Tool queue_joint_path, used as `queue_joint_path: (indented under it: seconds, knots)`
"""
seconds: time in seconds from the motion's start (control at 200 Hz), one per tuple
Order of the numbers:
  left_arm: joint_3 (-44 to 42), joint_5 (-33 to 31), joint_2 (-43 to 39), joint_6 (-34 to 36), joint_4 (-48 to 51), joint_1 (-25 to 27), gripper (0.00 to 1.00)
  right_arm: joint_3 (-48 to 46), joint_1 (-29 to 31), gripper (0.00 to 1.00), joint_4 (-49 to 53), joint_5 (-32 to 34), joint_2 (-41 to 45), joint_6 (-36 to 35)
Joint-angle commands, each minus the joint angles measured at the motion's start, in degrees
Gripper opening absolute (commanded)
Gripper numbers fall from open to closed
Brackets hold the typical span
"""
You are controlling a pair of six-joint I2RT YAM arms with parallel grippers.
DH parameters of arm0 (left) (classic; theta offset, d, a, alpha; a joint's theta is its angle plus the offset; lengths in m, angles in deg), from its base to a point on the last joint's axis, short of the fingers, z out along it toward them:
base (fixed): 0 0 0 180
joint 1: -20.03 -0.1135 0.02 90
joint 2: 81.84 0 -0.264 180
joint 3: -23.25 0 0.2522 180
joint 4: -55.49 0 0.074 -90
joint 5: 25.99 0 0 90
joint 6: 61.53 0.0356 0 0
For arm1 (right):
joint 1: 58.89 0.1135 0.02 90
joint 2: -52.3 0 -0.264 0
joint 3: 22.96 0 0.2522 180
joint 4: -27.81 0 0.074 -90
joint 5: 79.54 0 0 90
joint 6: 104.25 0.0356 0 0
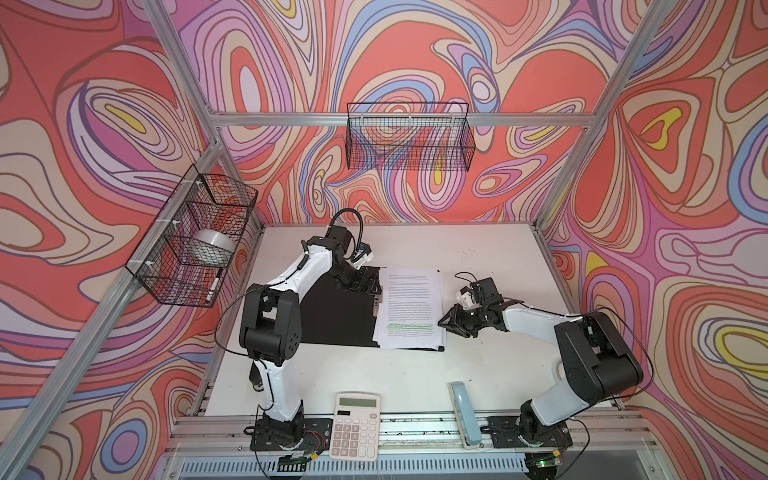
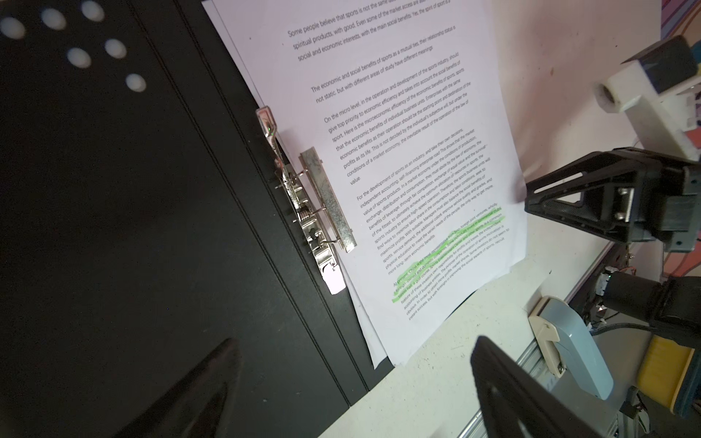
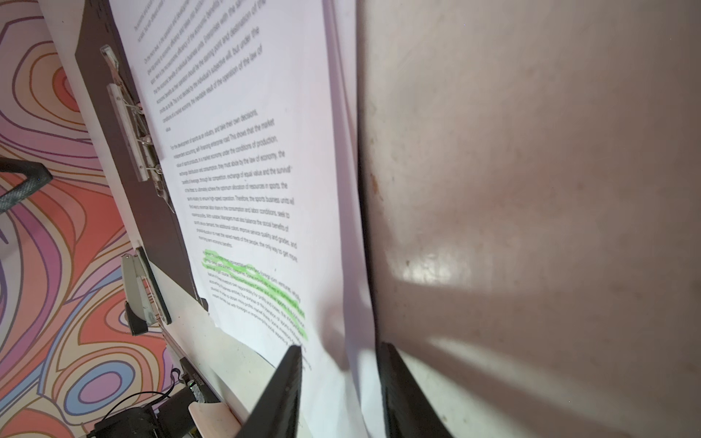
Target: Put the files into the folder
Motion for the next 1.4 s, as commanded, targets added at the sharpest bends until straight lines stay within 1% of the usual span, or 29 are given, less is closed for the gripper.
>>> queue_joint_path:
  seconds: [0.0,0.11,0.195,0.255,0.391,0.501,0.601,0.666,0.786,0.866,1.007,1.047,1.112,1.157,1.277,1.397]
  knots:
    - [-0.61,1.11,-0.29,-0.12,0.69,-0.46,0.95,-0.77,-0.06,0.34,-1.66,-1.59,-1.25,0.04]
    - [-0.95,1.31,-0.28,-0.03,0.61,-0.46,0.95,-1.06,-0.06,0.32,-1.95,-2.31,-1.1,-0.04]
    - [-1.01,1.32,-0.2,-0.03,0.51,-0.48,0.95,-1.28,-0.06,0.29,-2.44,-3.69,-1.08,-0.04]
    - [-0.91,1.46,-0.07,-0.1,0.52,-0.51,0.95,-1.51,-0.05,0.25,-2.89,-5.12,-1.22,-0.12]
    - [-0.53,1.56,0.24,-0.1,0.61,-0.46,0.95,-2.55,-0.06,0.21,-4.49,-6.73,-0.76,0.34]
    - [-0.36,1.71,0.58,-0.16,0.59,-0.51,0.95,-3.09,-0.06,0.2,-5.64,-7.89,-0.57,0.99]
    - [-0.4,2.18,0.83,-0.29,0.61,-0.46,0.95,-3.34,-0.06,0.16,-7.01,-8.85,-0.99,1.58]
    - [-0.27,2.16,0.94,-0.39,0.57,-0.46,0.95,-3.27,-0.04,0.1,-7.54,-8.87,-1.67,1.89]
    - [-0.4,2.33,1.02,-0.61,0.42,-0.46,0.95,-2.48,-0.06,0.08,-7.31,-7.18,-3.19,1.97]
    - [-0.32,2.41,0.95,-0.63,0.47,-0.46,0.94,-1.84,-0.06,0.08,-7.09,-6.49,-4.37,1.99]
    - [-0.35,2.16,0.77,-0.21,0.69,-0.46,0.94,-0.45,-0.04,0.11,-2.4,-2.99,-3.76,0.06]
    - [-0.44,2.09,0.77,-0.06,0.65,-0.46,0.94,0.02,-0.01,0.13,-1.11,-2.77,-3.41,-0.49]
    - [-0.53,1.99,0.77,0.05,0.61,-0.46,0.94,1.0,0.03,0.22,1.47,-1.73,-2.9,-1.51]
    - [-0.53,2.07,0.84,-0.03,0.56,-0.48,0.94,1.67,0.03,0.26,3.24,-1.12,-2.64,-2.23]
    - [-0.44,2.48,1.13,-0.21,0.49,-0.46,0.94,3.13,0.12,0.32,6.93,0.8,-1.41,-3.52]
    - [-0.2,2.61,1.03,-0.44,0.66,-0.46,0.94,4.15,0.19,0.32,10.99,3.71,1.25,-4.35]
